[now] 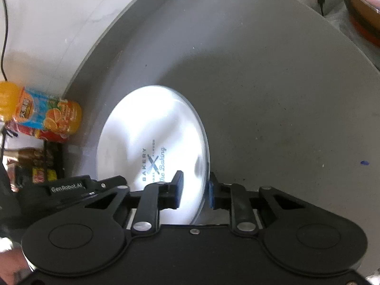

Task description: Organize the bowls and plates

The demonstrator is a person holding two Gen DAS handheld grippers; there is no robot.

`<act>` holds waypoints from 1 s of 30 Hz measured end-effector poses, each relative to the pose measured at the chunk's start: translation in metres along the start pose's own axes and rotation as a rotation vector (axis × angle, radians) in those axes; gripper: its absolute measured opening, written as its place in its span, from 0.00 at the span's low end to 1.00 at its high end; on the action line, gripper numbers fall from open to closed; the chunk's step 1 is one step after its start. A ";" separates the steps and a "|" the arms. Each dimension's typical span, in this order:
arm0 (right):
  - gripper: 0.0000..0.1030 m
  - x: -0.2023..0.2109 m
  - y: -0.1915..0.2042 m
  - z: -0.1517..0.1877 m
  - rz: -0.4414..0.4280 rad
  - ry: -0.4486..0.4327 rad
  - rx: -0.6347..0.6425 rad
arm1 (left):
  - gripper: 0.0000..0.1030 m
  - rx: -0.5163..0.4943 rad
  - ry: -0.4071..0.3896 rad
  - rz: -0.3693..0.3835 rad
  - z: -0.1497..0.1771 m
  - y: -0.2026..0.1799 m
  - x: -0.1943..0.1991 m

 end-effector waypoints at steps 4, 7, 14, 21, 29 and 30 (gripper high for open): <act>0.10 0.005 0.004 0.004 -0.003 -0.033 0.045 | 0.20 0.004 -0.003 -0.002 0.000 0.003 0.001; 0.09 0.015 0.013 0.003 -0.026 -0.066 0.076 | 0.17 -0.004 -0.024 -0.009 -0.001 0.007 0.008; 0.10 0.034 0.023 0.001 -0.022 -0.108 0.113 | 0.13 -0.001 -0.065 0.014 -0.003 0.011 0.025; 0.10 0.063 0.038 0.001 -0.030 -0.170 0.145 | 0.13 -0.007 -0.138 0.056 -0.002 0.011 0.055; 0.10 0.090 0.061 0.018 -0.054 -0.218 0.196 | 0.11 0.009 -0.219 0.094 0.006 0.014 0.092; 0.10 0.092 0.064 0.021 -0.056 -0.221 0.204 | 0.11 0.011 -0.228 0.097 0.008 0.016 0.098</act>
Point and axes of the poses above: each gripper's, at about its wrist camera, not at the fingertips, and x roughly against the way its jaws point, y to its left, z to its underside, the point moved 9 cm from there along -x, roughly the way its jaws point, and after that the axes turned 4 degrees about -x, right-handed, at the moved point
